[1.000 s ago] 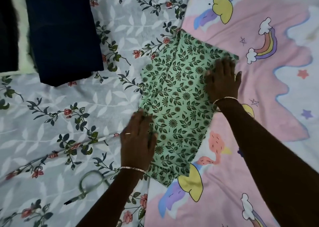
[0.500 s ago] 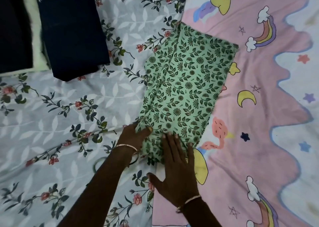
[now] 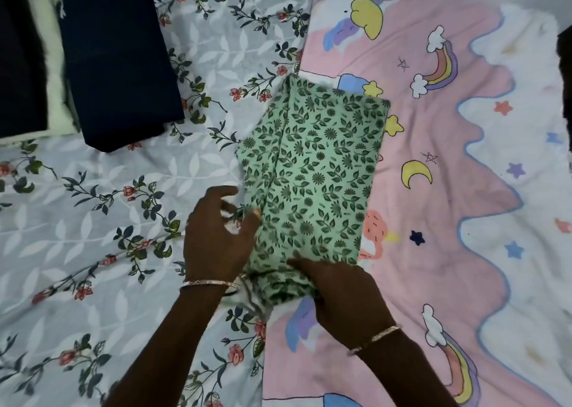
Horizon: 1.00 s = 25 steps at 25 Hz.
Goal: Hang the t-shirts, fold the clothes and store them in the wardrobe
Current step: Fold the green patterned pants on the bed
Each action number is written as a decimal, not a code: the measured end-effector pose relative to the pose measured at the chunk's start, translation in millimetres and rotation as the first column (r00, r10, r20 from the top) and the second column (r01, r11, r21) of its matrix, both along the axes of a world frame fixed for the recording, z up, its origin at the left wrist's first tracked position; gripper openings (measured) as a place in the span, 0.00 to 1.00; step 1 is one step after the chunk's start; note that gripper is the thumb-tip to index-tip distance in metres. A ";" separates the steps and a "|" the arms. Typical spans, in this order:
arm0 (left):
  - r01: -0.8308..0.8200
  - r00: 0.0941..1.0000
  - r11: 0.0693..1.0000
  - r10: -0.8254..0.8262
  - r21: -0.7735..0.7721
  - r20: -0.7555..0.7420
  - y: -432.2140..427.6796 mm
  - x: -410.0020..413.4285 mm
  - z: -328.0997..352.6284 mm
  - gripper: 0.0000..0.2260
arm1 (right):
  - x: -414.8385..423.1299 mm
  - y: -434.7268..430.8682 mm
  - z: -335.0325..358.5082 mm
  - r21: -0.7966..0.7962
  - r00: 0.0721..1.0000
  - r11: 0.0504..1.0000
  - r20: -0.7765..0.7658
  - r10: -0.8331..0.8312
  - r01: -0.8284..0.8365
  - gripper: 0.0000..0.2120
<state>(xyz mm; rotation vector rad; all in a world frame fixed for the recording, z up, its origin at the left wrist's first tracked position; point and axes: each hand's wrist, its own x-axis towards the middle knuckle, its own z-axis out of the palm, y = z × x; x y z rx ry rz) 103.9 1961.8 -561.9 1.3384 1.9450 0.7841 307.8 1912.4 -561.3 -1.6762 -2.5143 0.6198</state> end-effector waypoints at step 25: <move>0.099 0.981 0.994 -0.104 -0.038 -0.165 114.5 9.2 -87.3 0.10 | 46.8 277.6 -50.8 0.055 0.894 0.892 -0.010 -0.448 0.448 0.27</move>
